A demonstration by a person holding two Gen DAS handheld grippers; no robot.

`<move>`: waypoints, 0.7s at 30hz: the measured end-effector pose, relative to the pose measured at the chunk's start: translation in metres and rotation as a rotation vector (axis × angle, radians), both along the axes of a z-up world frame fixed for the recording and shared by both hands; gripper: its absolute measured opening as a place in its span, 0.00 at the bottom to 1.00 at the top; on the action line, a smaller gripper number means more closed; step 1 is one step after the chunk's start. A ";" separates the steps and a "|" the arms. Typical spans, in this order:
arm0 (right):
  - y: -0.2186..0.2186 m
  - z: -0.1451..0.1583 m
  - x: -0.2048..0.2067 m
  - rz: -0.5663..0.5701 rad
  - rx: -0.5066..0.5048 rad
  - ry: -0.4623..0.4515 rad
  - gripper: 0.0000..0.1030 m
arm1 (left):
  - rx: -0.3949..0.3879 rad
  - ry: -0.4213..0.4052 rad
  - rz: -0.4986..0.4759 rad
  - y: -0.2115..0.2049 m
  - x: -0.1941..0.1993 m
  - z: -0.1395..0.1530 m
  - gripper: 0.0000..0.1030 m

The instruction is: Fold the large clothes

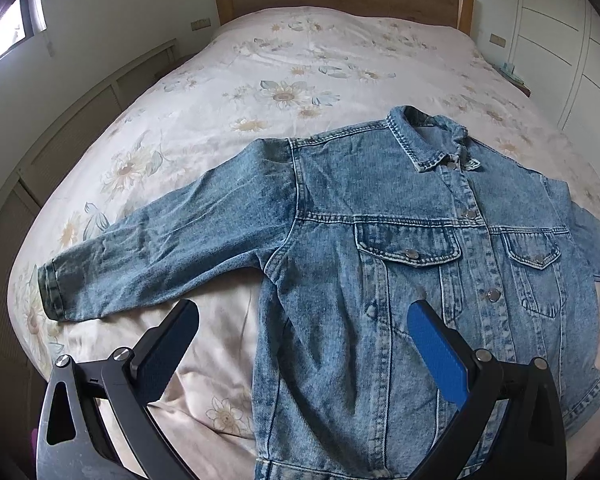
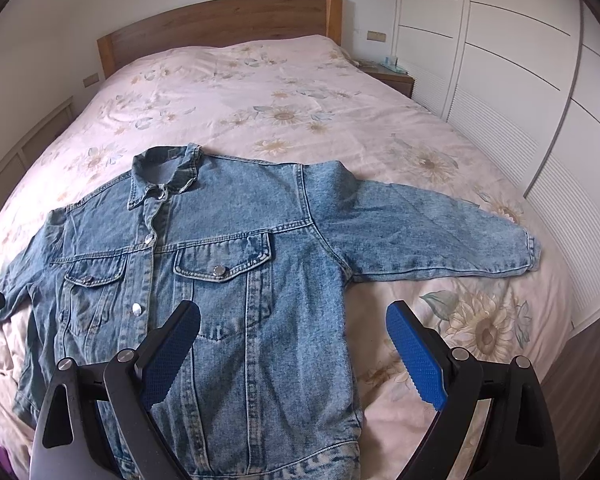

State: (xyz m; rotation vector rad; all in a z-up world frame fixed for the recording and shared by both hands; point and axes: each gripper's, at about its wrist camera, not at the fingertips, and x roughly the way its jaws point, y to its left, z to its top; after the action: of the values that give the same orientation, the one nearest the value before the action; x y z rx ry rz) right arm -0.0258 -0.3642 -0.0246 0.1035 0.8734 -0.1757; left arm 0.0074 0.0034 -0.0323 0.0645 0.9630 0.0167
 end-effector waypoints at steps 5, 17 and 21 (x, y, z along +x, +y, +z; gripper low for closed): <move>-0.003 0.000 0.000 -0.008 0.002 0.001 0.92 | 0.012 -0.001 0.004 0.000 0.000 -0.002 0.99; -0.006 -0.002 0.001 -0.018 0.004 0.006 0.92 | 0.021 0.007 0.006 -0.001 0.002 -0.006 0.99; -0.008 -0.002 0.001 -0.021 0.009 0.005 0.92 | 0.023 0.016 0.005 -0.001 0.002 -0.008 0.99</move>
State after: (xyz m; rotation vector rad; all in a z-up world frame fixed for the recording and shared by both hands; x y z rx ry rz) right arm -0.0248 -0.3721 -0.0268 0.1203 0.8784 -0.1919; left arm 0.0098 0.0020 -0.0404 0.0832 0.9790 0.0317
